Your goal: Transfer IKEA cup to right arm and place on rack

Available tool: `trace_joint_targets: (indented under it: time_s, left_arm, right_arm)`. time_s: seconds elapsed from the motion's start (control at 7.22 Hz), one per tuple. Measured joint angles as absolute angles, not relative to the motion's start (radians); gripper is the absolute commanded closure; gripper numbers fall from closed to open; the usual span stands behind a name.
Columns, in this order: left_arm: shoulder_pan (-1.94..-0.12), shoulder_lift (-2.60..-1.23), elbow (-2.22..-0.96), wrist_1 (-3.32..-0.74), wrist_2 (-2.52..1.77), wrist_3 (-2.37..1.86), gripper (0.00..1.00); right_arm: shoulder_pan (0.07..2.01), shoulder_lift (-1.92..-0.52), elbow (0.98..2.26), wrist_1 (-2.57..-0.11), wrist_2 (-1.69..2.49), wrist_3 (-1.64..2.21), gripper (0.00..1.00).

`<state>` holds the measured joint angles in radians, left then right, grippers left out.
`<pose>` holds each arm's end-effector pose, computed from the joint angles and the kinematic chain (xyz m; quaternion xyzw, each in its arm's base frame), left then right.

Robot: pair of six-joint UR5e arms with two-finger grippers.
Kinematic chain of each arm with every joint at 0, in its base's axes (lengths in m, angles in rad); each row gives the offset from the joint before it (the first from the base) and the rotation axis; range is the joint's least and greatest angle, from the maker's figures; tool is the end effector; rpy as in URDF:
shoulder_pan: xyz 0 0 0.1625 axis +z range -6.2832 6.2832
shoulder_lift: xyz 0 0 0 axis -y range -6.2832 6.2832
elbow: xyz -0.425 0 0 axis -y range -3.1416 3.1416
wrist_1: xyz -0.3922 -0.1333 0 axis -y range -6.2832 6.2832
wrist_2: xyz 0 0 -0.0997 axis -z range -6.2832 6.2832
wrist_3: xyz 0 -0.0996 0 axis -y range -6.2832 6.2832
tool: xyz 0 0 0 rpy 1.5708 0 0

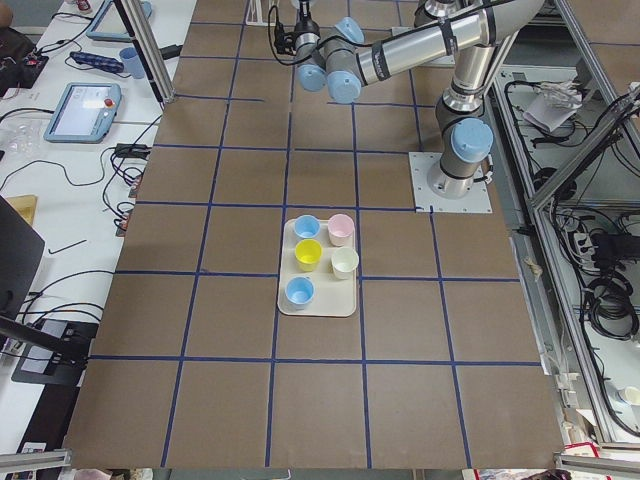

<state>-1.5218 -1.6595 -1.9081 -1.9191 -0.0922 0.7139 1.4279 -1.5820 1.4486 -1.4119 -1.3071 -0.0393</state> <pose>-0.2091 -0.4833 0.3606 0.0601 -0.6808 0.0186 0.7298 0.0891 -0.4989 0.5410 0.0530 0.9898 0.0006 0.1321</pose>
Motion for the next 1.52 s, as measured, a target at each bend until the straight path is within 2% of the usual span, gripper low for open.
trace_joint_targets:
  time_s: [0.42,0.97,1.52]
  left_arm:
    - [-1.523,-1.656,-1.905,-1.92,-0.106,0.706,1.0]
    - [-1.565,-1.665,-1.903,-1.914,-0.13,0.706,1.0]
    - [-1.618,-1.675,-1.901,-1.903,-0.158,0.706,1.0]
  right_arm:
    - [1.294,-1.587,1.441,-1.309,-1.109,-0.044,0.0]
    - [1.1,-1.585,1.464,-0.994,-0.767,-0.123,0.0]
    - [1.066,-1.595,1.514,-0.777,-0.599,-0.173,0.0]
